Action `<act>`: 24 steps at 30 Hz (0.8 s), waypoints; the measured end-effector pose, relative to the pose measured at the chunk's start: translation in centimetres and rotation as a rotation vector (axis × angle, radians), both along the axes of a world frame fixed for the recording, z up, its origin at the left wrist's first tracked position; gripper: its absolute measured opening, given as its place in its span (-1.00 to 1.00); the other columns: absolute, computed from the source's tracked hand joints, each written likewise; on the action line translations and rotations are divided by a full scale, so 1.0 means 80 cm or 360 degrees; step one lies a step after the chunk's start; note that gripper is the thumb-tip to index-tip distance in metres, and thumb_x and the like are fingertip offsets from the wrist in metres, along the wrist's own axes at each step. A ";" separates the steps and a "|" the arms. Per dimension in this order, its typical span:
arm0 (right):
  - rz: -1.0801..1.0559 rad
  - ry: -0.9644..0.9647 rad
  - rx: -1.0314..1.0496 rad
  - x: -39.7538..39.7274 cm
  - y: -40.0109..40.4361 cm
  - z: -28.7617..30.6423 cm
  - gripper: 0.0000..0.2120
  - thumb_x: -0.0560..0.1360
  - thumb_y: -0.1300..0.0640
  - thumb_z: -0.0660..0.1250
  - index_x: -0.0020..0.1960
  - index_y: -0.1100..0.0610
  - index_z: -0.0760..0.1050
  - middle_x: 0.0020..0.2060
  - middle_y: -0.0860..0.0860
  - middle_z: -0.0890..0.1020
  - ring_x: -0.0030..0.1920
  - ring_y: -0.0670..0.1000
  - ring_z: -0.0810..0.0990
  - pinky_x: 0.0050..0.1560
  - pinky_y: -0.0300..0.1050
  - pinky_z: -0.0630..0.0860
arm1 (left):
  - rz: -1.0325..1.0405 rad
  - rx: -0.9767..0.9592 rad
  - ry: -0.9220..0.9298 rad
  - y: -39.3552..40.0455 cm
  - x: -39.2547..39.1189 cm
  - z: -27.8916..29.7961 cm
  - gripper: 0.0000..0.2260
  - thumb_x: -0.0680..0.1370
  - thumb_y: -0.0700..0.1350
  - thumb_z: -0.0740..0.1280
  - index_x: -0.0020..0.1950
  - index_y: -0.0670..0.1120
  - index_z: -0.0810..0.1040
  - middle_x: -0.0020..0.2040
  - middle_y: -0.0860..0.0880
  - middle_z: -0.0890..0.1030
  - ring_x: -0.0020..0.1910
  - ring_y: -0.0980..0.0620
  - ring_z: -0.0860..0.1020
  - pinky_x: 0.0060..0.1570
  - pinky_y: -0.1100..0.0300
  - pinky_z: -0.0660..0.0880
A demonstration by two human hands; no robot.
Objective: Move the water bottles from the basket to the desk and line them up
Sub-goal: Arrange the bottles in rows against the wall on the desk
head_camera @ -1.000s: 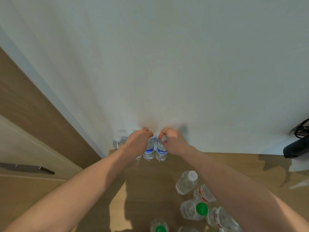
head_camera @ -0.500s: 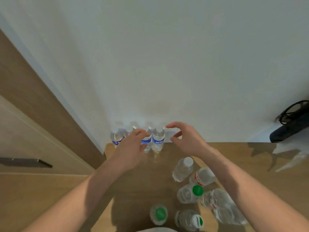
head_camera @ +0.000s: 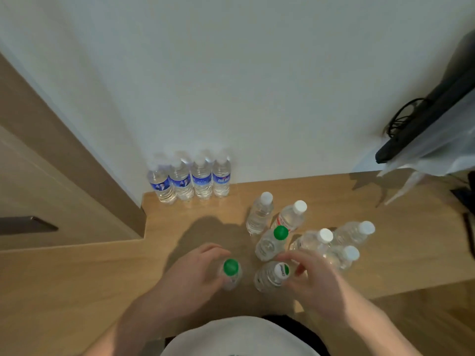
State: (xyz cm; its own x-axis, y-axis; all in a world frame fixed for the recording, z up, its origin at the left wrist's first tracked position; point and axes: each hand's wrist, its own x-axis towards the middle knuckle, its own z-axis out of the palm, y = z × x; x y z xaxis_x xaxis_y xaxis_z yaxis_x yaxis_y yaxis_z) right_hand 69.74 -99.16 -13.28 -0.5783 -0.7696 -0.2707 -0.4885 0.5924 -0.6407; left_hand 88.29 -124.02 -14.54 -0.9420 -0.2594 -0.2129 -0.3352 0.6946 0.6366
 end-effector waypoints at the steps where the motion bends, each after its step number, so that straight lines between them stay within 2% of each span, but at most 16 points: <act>1: 0.0010 0.0004 0.0002 0.008 0.005 -0.013 -0.62 0.42 -0.12 0.47 0.14 -0.49 0.48 0.12 -0.43 0.57 0.03 -0.25 0.58 0.00 -0.26 0.51 | -0.0022 -0.0015 0.0000 0.007 -0.004 -0.004 -0.58 0.57 0.11 0.43 0.43 0.22 0.49 0.34 0.35 0.46 0.32 0.25 0.49 0.36 0.10 0.48; 3: -0.0026 0.0011 0.0000 0.019 0.011 -0.031 -0.57 0.44 -0.04 0.53 0.19 -0.40 0.50 0.14 -0.41 0.53 0.04 -0.28 0.54 -0.03 -0.27 0.47 | -0.0047 -0.0046 -0.0014 0.017 -0.013 -0.008 -0.57 0.59 0.03 0.42 0.45 0.23 0.47 0.36 0.33 0.46 0.33 0.24 0.47 0.38 0.10 0.45; 6: -0.0187 0.0041 -0.0008 0.025 0.008 -0.042 -0.62 0.49 0.03 0.51 0.23 -0.29 0.57 0.13 -0.35 0.56 -0.03 -0.22 0.59 0.01 -0.21 0.55 | -0.0035 -0.0045 -0.0072 0.025 -0.023 -0.013 -0.62 0.60 -0.02 0.43 0.38 0.25 0.50 0.33 0.31 0.52 0.29 0.19 0.49 0.35 0.08 0.46; 11: -0.0356 -0.0012 -0.0089 0.027 0.000 -0.048 -0.76 0.53 0.00 0.53 0.16 -0.21 0.62 0.04 -0.30 0.59 -0.09 -0.21 0.61 0.02 -0.16 0.57 | 0.0135 -0.0112 -0.0032 0.033 -0.029 -0.020 -0.70 0.58 -0.01 0.46 0.29 0.21 0.55 0.09 0.28 0.59 0.06 0.13 0.55 0.05 0.19 0.45; 18: -0.0512 -0.0013 -0.0136 0.028 -0.006 -0.056 -0.82 0.58 -0.10 0.47 0.14 -0.19 0.55 0.05 -0.26 0.57 -0.13 -0.15 0.63 -0.02 -0.05 0.62 | 0.0438 0.0006 -0.0025 0.022 -0.053 -0.021 -0.78 0.57 0.06 0.47 0.19 0.18 0.55 -0.05 0.14 0.67 -0.09 0.12 0.65 0.01 -0.02 0.60; 21: -0.0582 -0.0029 -0.0166 0.025 -0.008 -0.058 -0.78 0.61 -0.12 0.43 0.24 -0.18 0.54 0.08 -0.24 0.55 -0.12 -0.15 0.64 0.02 -0.01 0.63 | 0.0495 -0.0038 -0.0039 0.021 -0.059 -0.024 -0.80 0.57 0.09 0.48 0.16 0.17 0.57 -0.11 0.13 0.66 -0.16 0.14 0.65 -0.05 0.00 0.63; 24: -0.0577 -0.0050 -0.0172 0.024 -0.006 -0.057 -0.69 0.63 -0.11 0.40 0.36 -0.18 0.53 0.14 -0.24 0.53 -0.10 -0.15 0.65 0.08 0.01 0.64 | 0.0483 -0.0060 -0.0038 0.027 -0.061 -0.022 -0.81 0.58 0.06 0.47 0.18 0.16 0.58 -0.09 0.14 0.65 -0.14 0.15 0.62 -0.06 0.07 0.61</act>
